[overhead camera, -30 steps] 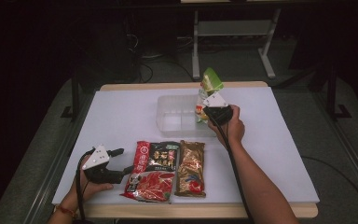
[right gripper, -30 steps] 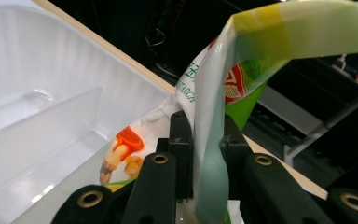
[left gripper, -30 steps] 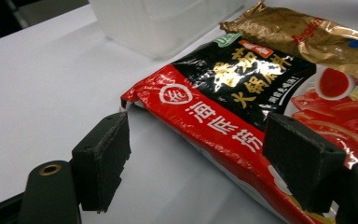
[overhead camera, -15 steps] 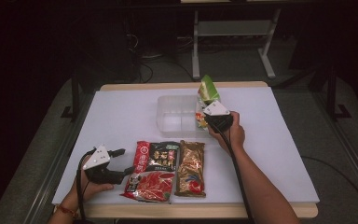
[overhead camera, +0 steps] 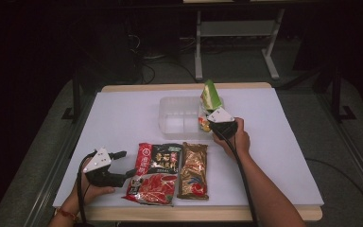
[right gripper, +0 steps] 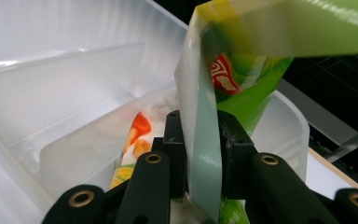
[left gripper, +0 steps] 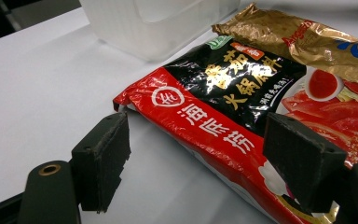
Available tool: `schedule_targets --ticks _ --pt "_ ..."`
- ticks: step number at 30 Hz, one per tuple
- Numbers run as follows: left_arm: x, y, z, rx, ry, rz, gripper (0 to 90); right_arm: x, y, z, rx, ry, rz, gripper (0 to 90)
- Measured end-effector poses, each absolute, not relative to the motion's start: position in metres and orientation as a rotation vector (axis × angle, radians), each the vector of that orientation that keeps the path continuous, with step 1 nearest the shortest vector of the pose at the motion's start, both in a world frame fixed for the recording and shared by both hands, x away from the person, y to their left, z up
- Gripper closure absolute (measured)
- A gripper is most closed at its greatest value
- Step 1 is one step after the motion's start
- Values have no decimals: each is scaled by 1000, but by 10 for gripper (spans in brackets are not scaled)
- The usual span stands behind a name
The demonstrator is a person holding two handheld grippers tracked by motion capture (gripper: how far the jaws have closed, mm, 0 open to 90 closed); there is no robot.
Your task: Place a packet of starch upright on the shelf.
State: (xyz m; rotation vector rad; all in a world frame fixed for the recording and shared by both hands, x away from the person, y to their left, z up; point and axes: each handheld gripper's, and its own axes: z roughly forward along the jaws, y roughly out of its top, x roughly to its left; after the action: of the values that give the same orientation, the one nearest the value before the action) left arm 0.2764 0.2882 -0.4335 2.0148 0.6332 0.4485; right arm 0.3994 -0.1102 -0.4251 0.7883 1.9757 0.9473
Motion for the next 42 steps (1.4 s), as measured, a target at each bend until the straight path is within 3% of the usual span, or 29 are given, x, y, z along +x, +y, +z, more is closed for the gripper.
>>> schedule_targets --ticks 19,29,42 --pt "278 289 -434 1990 668 434 228 398 -127 -415 883 2057 1077 683" --pt "277 289 -434 1990 675 437 228 378 -141 -399 878 2061 1178 643" --pt "276 286 -431 1974 678 417 229 348 -158 -403 883 2128 1233 585"
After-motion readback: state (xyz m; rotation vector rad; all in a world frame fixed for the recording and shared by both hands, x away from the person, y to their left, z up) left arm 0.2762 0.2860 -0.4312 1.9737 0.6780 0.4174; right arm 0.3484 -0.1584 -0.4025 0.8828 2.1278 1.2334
